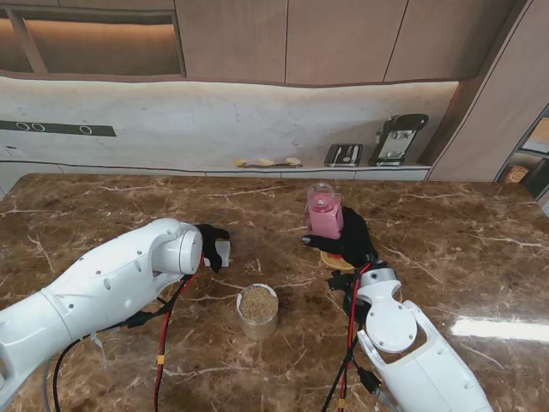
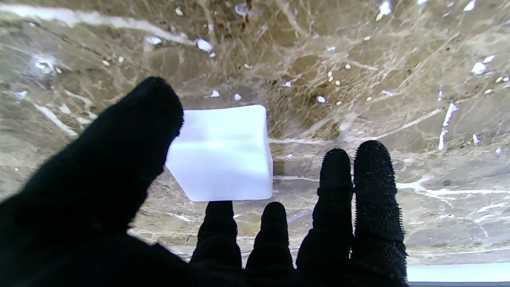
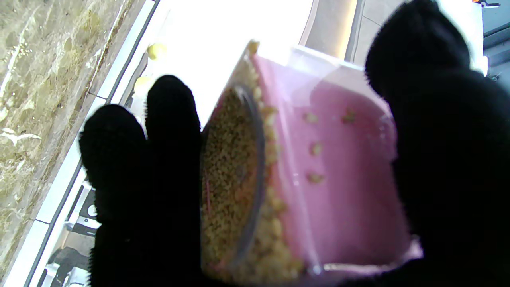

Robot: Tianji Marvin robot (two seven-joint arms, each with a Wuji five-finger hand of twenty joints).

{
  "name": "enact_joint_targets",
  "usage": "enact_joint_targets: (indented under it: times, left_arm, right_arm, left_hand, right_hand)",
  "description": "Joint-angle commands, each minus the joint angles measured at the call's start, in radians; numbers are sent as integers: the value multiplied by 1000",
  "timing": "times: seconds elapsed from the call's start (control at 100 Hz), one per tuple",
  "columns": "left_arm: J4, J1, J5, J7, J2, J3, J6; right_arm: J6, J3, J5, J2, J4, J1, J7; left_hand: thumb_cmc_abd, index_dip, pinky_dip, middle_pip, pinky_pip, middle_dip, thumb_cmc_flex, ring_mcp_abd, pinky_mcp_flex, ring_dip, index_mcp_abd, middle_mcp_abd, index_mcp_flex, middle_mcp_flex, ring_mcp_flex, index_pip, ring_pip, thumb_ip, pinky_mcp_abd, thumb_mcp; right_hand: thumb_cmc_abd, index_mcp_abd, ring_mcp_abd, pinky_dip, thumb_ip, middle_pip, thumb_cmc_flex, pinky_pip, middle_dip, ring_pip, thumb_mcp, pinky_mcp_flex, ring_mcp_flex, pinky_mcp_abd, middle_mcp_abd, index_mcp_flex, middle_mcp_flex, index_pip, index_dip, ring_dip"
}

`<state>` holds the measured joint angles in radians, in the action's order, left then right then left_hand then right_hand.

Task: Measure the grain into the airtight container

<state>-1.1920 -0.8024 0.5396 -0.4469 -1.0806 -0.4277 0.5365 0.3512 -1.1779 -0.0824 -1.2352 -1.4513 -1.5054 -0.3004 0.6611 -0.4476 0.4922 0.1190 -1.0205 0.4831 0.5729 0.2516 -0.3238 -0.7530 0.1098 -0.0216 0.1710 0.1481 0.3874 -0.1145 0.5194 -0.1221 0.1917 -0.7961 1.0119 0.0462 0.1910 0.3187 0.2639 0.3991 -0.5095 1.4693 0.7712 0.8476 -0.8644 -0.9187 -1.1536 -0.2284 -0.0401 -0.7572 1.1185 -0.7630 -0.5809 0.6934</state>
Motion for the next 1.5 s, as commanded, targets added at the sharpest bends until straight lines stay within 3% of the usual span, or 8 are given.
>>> enact_joint_targets:
  times: [0.0,0.15,0.45,0.52,0.85,1.19,1.35,1.49]
  left_arm:
    - [16,1,-2,9,-10,5,-6]
    - [38,6,-5,24,-20,25,-21]
    - [70,5,-24,53,-38,40,-11]
    - [75,-4,-24,69,-43,28,-12]
    - [101,-18,-27,110,-61,22,-28]
    - [145,-23,-26,165,-88,38,-34]
    - [163,-31,-20,199,-100,36,-39]
    - [164,-38,-20,210,-102,27,-43]
  right_arm:
    - [-7,-4,8,-2,4,-2,11]
    - [-8,-4,9,-2,7,0,11]
    - [-7,-3,8,-3,13,3,11]
    - [-8,-3,9,-3,14,3,10]
    - [-7,0,7,-4,21,7,9]
    - [-3,-2,7,-5,26,9,4]
    - [-4,-1,10,-6,29,10,4]
    - [-3,1,10,-6,32,11,5]
  left_hand:
    - [33,-48,14,37,-50,35,33,-11,-25,-37,-20,2,-43,-3,30,-34,58,-16,-22,-37]
    - [23,-262,13,85,-72,176,27,-31,-29,-143,-31,-6,-72,-8,27,-11,134,-17,-96,-60]
    - [41,-649,0,272,-91,290,45,-28,-91,-162,-118,-15,-85,25,72,-121,172,-15,-133,-114]
    - [46,-639,-6,339,-93,286,66,-47,-107,-163,-124,-15,-71,35,90,-168,181,-12,-139,-136]
    - [97,-247,-40,501,-78,217,106,-40,-154,-158,-147,-34,-38,69,104,-464,180,-12,-176,-173]
    - [109,-222,-53,583,-109,279,118,-40,-227,-175,-145,-38,-45,139,171,-698,213,-10,-177,-192]
    - [124,-295,-62,605,-153,294,136,-43,-288,-180,-145,-39,-57,227,250,-864,231,-9,-167,-218]
    - [111,-312,-65,620,-195,299,176,-40,-336,-176,-105,-25,111,345,330,-903,235,2,-152,-254]
  right_hand:
    - [-376,219,-139,24,11,177,-139,-12,25,30,-224,23,-41,83,112,-110,102,-161,-4,-11]
    - [-377,219,-139,24,11,177,-139,-12,24,30,-224,23,-41,83,111,-110,101,-161,-4,-11]
    - [-376,218,-139,25,11,177,-138,-12,25,29,-224,23,-41,82,110,-109,102,-161,-4,-11]
    - [-376,217,-139,25,11,177,-139,-12,25,29,-225,23,-40,82,111,-109,101,-161,-4,-11]
    - [-376,219,-139,26,11,177,-139,-12,25,29,-225,24,-40,82,111,-109,101,-161,-3,-11]
    - [-376,218,-139,26,11,177,-139,-13,25,29,-225,24,-40,82,111,-108,101,-161,-3,-11]
    - [-376,218,-139,26,11,177,-139,-13,25,29,-226,24,-40,82,111,-109,101,-162,-3,-11]
    - [-376,218,-139,26,11,177,-139,-13,25,29,-226,24,-40,82,111,-109,101,-162,-3,-11]
